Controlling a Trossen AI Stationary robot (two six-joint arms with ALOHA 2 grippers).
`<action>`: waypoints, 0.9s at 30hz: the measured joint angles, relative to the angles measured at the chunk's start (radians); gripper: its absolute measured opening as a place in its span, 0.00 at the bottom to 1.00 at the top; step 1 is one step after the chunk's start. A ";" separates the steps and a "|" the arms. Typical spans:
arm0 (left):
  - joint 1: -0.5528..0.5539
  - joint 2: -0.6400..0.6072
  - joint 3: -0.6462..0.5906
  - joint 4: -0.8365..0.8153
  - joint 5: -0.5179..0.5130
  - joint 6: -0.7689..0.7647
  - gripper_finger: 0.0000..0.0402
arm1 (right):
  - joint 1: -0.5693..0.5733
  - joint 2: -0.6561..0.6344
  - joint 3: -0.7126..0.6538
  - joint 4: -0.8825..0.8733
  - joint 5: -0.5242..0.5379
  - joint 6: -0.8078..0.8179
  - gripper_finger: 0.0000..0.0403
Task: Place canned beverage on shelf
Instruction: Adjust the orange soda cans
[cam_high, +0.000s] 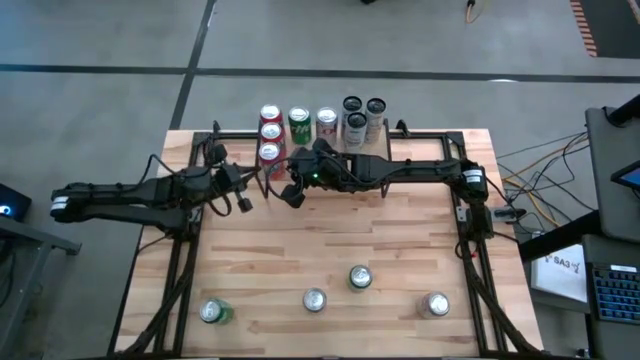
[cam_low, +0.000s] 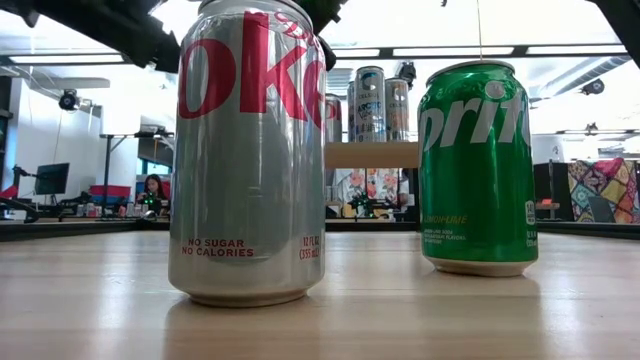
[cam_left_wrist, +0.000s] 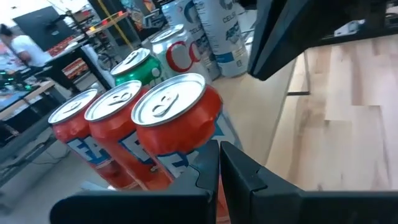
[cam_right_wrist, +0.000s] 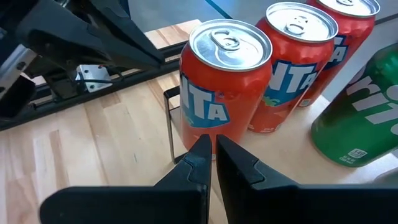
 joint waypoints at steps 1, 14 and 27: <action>0.000 0.005 0.000 0.002 -0.012 0.003 0.00 | 0.000 0.000 0.000 0.000 0.000 0.000 0.03; 0.006 0.056 0.000 0.052 -0.063 0.018 0.00 | 0.000 0.000 0.000 0.000 0.000 0.000 0.03; 0.011 0.061 0.000 0.060 -0.065 0.021 0.00 | 0.000 0.000 0.000 0.000 0.000 0.000 0.03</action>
